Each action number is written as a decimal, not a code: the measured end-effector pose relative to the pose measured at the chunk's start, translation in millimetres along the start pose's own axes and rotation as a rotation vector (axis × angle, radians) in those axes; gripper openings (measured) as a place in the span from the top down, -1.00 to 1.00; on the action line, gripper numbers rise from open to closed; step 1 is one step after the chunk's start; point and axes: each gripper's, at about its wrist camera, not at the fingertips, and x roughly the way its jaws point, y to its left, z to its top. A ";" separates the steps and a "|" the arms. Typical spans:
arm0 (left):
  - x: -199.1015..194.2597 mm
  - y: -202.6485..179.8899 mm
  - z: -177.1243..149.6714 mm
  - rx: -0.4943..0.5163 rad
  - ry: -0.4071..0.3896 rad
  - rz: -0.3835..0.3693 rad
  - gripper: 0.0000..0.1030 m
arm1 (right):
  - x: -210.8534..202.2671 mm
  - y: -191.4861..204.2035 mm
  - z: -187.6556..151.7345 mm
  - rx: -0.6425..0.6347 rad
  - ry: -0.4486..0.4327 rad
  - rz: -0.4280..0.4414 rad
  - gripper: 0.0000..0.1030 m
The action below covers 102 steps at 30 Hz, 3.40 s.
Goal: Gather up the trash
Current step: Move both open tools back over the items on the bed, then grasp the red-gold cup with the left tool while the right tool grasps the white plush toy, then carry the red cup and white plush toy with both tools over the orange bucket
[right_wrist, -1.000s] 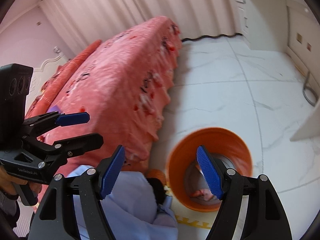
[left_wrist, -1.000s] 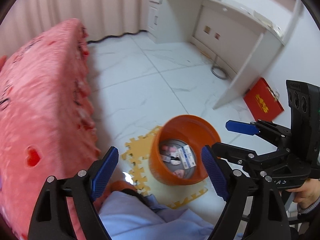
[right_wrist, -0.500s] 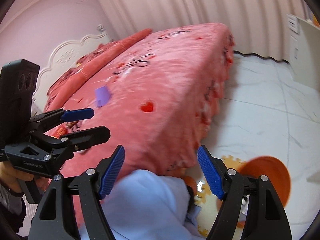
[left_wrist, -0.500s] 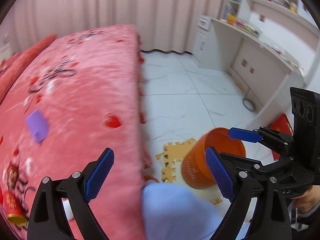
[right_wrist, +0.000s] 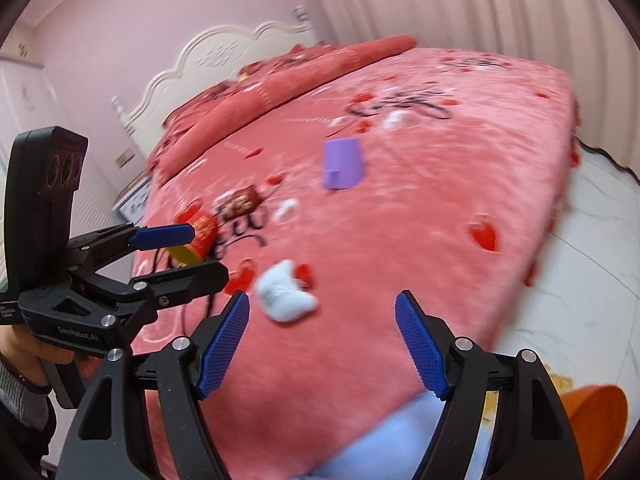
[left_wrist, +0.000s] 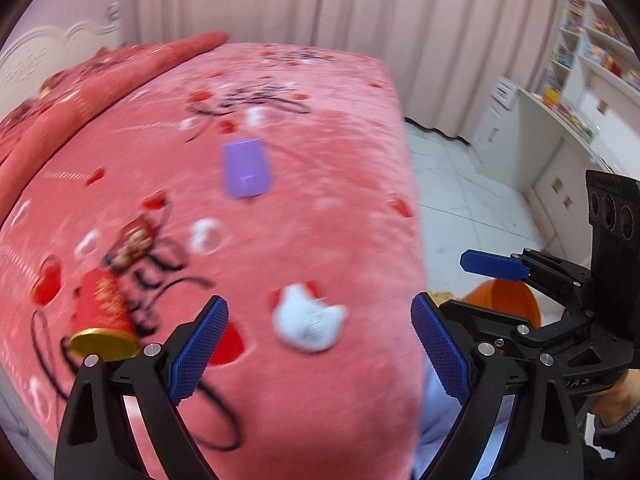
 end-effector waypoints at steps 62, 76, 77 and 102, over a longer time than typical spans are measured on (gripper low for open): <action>26.3 188.6 -42.4 -0.305 0.039 0.066 -0.04 | 152.9 83.6 37.4 -0.193 0.145 0.096 0.43; -36.1 128.1 -44.2 -0.219 -0.044 0.046 -0.04 | 81.2 88.0 18.2 -0.168 0.078 0.108 0.43; -39.9 122.7 -45.2 -0.210 -0.049 0.046 -0.04 | 73.7 87.9 15.1 -0.166 0.071 0.107 0.43; -12.7 -75.4 -10.5 0.142 -0.012 -0.170 -0.04 | -89.1 -41.2 -54.6 0.098 -0.114 -0.068 0.43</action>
